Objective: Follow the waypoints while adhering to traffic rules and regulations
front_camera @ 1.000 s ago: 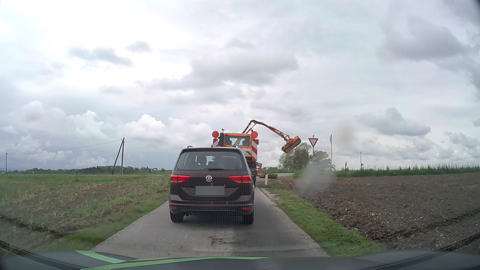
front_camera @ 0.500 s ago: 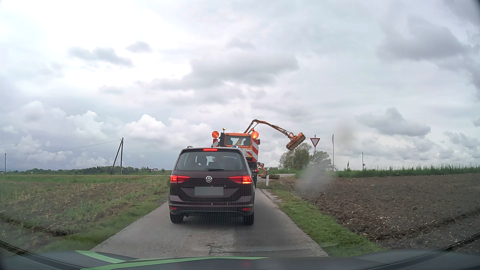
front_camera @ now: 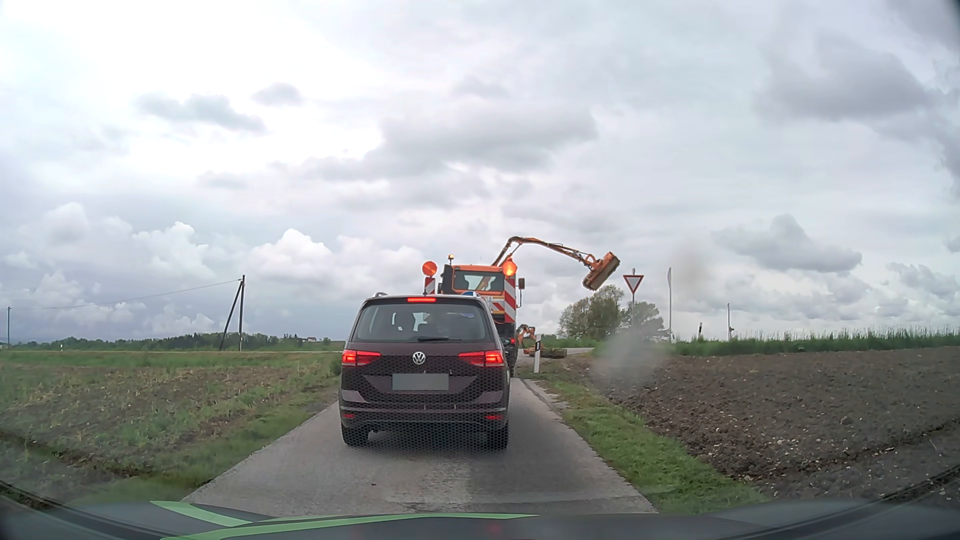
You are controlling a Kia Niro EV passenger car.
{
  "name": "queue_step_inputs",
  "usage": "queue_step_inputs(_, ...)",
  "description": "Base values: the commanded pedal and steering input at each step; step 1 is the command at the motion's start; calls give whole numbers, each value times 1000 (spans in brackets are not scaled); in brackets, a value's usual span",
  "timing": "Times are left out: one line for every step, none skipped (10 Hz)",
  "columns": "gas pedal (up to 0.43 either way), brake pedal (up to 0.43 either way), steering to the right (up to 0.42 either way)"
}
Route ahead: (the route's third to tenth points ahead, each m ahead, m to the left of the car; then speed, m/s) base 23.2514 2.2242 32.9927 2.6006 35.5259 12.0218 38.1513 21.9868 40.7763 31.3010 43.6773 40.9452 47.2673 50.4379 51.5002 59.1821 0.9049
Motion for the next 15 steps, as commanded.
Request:
queue_step_inputs(20,0,-10)
queue_step_inputs(28,0,-10)
queue_step_inputs(39,0,-10)
queue_step_inputs(59,0,-10)
queue_step_inputs(67,0,-9)
queue_step_inputs(79,0,-9)
queue_step_inputs(79,0,-9)
queue_step_inputs(87,0,-9)
queue_step_inputs(87,0,-9)
queue_step_inputs(87,0,-9)
queue_step_inputs(47,0,-9)
queue_step_inputs(0,0,-9)
queue_step_inputs(0,0,-9)
queue_step_inputs(0,0,-9)
queue_step_inputs(0,12,-9)
